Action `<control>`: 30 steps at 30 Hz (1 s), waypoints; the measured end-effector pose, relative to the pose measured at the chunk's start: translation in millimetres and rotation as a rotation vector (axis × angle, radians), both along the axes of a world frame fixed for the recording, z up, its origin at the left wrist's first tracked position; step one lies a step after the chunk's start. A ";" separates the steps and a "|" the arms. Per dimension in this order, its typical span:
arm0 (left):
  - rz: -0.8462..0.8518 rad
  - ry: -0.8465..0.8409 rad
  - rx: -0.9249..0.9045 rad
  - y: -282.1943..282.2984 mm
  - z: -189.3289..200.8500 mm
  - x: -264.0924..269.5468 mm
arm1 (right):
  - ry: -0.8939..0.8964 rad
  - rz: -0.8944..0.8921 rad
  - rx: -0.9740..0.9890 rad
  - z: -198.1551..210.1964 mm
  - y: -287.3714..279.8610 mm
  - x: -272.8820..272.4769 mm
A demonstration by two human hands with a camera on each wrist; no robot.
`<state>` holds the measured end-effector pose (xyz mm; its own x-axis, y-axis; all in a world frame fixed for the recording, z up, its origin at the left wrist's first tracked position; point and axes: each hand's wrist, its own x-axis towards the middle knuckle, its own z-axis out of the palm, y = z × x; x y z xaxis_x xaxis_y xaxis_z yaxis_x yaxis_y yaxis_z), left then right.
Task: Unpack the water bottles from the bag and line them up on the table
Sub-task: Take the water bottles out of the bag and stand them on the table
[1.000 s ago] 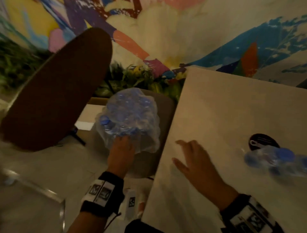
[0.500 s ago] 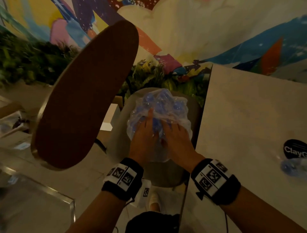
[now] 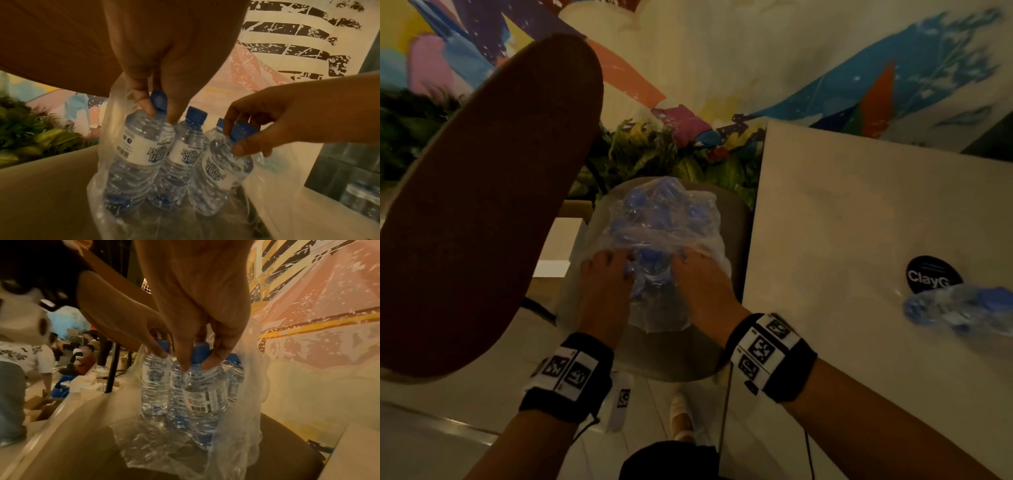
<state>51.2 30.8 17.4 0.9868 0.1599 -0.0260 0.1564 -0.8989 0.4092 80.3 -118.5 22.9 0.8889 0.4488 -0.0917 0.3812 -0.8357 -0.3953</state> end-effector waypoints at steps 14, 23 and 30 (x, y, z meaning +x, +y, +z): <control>-0.244 -0.060 -0.223 -152.9 41.5 -28.7 | 0.140 -0.202 0.147 32.8 -221.3 -61.3; -0.470 -0.027 -0.387 -330.6 14.5 22.5 | -0.023 -0.320 -0.020 20.4 -347.9 -25.8; -0.443 0.002 -0.372 -368.3 -10.4 47.2 | -0.028 -0.350 -0.132 -5.0 -370.7 -15.2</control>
<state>98.4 -337.5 7.1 0.9575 -0.2885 -0.0030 -0.2010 -0.6743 0.7105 65.1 -489.3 17.9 0.9894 0.1030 -0.1024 0.0722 -0.9605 -0.2686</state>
